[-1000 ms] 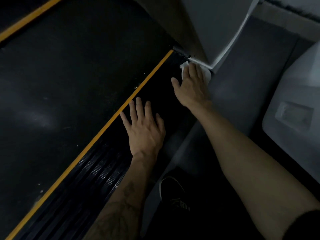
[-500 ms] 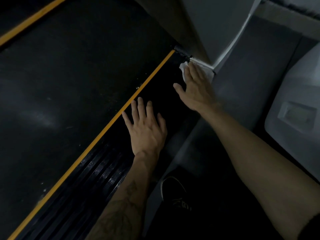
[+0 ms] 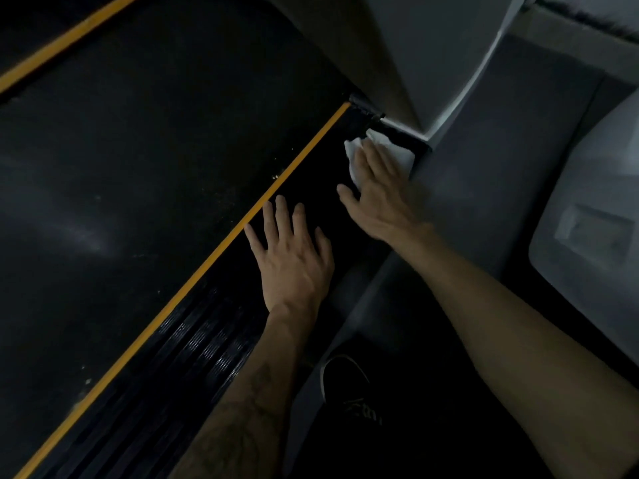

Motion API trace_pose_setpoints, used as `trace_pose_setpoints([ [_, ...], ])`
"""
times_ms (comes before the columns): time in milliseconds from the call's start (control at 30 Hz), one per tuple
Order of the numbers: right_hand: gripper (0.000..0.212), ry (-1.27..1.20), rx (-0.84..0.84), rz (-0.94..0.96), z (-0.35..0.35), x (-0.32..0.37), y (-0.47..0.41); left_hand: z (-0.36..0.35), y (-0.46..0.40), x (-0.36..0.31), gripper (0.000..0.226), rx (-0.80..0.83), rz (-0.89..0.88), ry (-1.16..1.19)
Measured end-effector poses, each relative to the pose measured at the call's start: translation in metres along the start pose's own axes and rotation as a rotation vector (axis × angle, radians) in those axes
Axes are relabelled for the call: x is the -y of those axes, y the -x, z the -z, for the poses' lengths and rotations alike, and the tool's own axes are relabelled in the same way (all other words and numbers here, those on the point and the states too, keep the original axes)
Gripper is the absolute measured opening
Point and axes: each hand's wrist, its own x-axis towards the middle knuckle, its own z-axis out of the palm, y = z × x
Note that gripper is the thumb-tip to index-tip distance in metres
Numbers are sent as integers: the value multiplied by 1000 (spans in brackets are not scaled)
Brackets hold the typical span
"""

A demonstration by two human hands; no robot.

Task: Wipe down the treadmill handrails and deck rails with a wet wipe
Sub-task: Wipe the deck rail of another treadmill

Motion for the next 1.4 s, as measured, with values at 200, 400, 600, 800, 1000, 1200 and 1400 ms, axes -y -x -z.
trace_pose_setpoints([
  [200, 80, 7, 84, -112, 16, -10, -36, -1, -1, 0, 56, -15, 3, 14],
  [400, 82, -8, 44, -63, 2, 8, -1, -2, 0, 0, 57, -15, 1, -7],
  [600, 85, 18, 73, -146, 10, 10, -39, -1, -2, -1, 58, -14, 3, -15],
  [800, 84, -37, 48, -98, -5, 21, -17, -2, -2, -1, 59, -17, -10, -5],
  [1000, 84, -52, 91, -150, 9, 13, -60, -3, -3, -1, 60, -23, -7, -24],
  [1200, 81, -48, 24, -62, -8, 19, -36, -2, -3, -1, 60, -7, -11, -22],
  [1400, 82, -80, 62, -119, 3, 14, -62, -3, -4, -2, 59, -20, -11, -13],
])
